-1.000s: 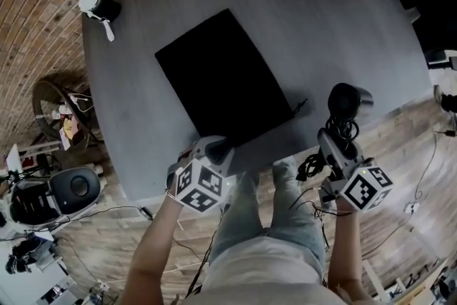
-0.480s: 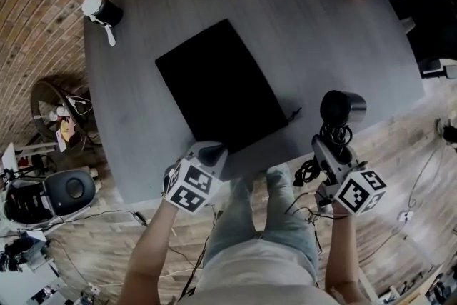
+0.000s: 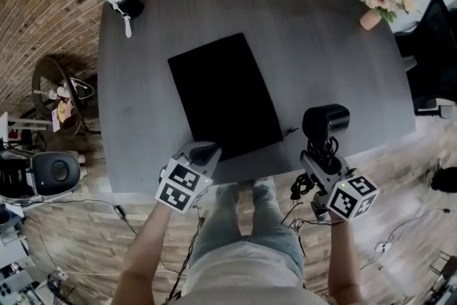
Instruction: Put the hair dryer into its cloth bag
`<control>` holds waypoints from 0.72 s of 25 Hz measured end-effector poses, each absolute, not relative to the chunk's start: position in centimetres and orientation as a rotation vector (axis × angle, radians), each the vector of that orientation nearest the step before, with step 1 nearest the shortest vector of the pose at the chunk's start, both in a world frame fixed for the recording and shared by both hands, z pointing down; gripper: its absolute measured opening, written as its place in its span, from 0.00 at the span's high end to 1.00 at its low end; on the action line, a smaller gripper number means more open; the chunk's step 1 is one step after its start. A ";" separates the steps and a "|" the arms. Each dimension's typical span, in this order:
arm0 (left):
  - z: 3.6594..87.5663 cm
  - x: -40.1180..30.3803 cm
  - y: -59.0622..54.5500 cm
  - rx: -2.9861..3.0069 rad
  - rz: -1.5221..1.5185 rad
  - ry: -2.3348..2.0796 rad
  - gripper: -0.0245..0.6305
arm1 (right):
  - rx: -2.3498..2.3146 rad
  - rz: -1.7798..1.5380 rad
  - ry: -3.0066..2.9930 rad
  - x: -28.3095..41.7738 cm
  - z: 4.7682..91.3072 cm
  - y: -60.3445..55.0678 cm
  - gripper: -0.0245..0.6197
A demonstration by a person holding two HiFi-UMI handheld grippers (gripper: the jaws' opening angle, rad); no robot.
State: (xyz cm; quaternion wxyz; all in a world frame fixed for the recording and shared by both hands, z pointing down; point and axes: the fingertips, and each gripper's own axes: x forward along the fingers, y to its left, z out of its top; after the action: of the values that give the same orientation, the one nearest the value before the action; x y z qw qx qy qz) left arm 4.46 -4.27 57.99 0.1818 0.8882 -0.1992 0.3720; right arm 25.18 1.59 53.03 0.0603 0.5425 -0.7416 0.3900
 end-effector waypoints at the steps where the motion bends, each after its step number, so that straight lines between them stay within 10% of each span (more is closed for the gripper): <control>1: 57.6 4.5 -4.5 2.500 1.026 -0.590 0.94 | 1.593 1.172 -2.262 24.9 52.9 1.5 0.67; 18: 54.7 4.2 -7.1 2.479 0.803 -0.911 0.94 | 0.672 0.900 -2.396 18.9 53.7 1.8 0.67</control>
State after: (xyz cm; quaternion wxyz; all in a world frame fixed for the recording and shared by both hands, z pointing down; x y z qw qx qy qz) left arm 4.18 -7.08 54.68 0.1893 0.8818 -0.3241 0.2856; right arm 18.93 1.76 53.68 0.2451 0.2460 -0.8778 0.3299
